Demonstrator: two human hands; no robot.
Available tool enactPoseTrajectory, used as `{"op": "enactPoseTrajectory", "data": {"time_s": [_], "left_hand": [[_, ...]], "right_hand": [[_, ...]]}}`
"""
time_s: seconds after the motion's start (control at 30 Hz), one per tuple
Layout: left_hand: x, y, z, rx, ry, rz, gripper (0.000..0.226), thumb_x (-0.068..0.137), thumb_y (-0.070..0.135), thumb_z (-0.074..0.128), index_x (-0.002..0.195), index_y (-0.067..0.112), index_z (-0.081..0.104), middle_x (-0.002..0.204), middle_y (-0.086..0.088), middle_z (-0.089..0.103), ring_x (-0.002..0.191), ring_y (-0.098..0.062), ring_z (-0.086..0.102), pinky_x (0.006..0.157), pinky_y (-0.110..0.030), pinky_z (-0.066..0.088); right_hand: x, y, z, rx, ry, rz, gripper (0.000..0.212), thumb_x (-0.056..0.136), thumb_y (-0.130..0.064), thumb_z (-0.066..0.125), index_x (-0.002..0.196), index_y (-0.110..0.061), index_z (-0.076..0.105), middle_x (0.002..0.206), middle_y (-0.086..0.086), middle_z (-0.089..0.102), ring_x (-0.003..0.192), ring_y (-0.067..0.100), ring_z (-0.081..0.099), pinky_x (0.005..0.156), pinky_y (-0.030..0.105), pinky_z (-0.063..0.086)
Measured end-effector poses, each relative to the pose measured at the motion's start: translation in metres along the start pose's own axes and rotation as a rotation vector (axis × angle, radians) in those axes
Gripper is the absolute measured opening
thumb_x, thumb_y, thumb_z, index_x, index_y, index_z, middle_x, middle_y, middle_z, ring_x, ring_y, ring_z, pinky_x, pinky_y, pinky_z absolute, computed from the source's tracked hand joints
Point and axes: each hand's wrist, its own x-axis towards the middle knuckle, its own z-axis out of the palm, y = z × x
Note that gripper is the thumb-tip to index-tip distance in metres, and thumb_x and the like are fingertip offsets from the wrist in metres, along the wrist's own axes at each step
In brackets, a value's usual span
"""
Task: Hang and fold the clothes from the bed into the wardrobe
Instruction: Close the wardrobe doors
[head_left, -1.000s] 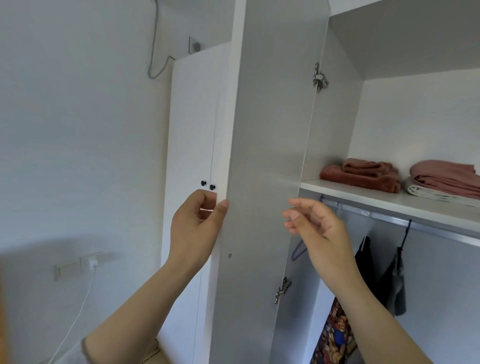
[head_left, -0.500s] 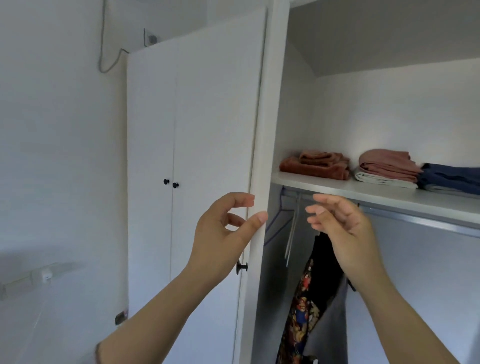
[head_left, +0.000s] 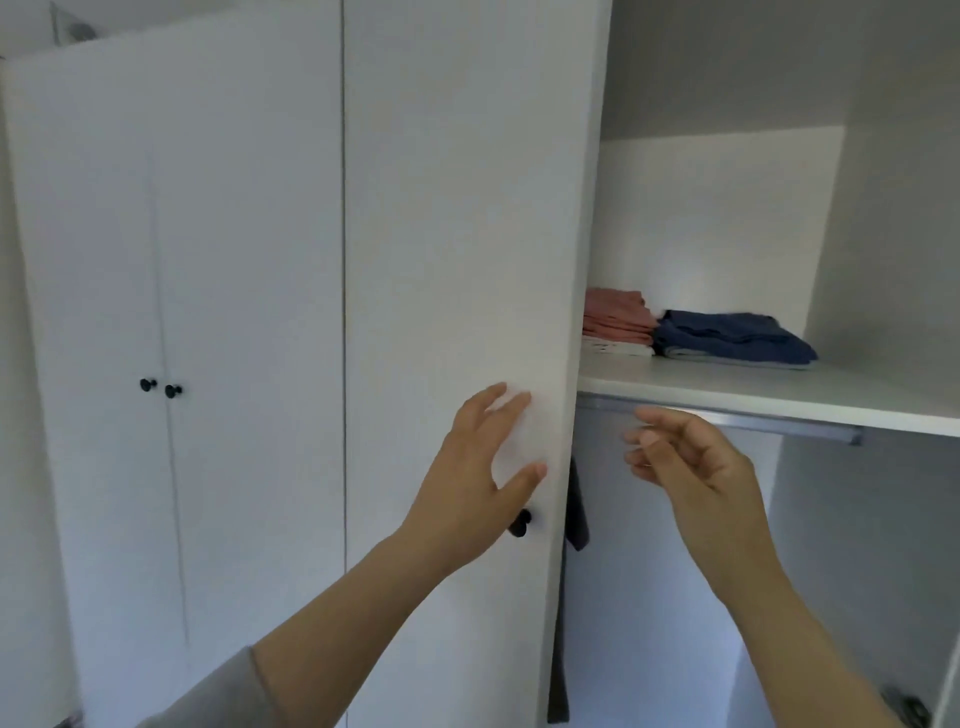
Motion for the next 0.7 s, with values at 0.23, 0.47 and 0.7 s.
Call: {"op": "enactPoseTrajectory", "data": {"time_s": [0.23,0.47,0.7], "left_hand": [[0.048,-0.003,0.047,0.219,-0.095,-0.005,0.065,0.097,0.032,0.050,0.153,0.033,0.017,0.161,0.007,0.000,0.144,-0.021,0.014,0.116,-0.030,0.021],[0.074,-0.012,0.071,0.327,-0.155,-0.039,0.073,0.094,0.026,0.049,0.154,0.035,0.009,0.160,0.005,-0.008,0.145,-0.026,0.001,0.120,-0.041,0.019],[0.107,-0.013,0.097,0.409,-0.194,-0.135,0.076,0.092,0.026,0.050,0.154,0.035,0.007,0.160,0.001,-0.012,0.145,-0.032,0.001,0.117,-0.044,0.017]], "right_hand": [[0.010,0.006,-0.030,-0.064,0.028,0.015,0.019,0.095,-0.011,0.057,0.108,-0.020,0.068,0.092,0.001,0.072,0.085,0.015,0.069,0.079,0.020,0.056],[0.019,0.015,-0.044,-0.099,0.086,0.037,0.022,0.095,-0.005,0.054,0.106,-0.020,0.067,0.095,0.009,0.071,0.084,0.019,0.068,0.080,0.024,0.057],[0.025,0.022,-0.048,-0.136,0.109,0.060,0.024,0.095,-0.005,0.053,0.105,-0.022,0.067,0.093,0.005,0.072,0.084,0.016,0.069,0.080,0.023,0.056]]}}
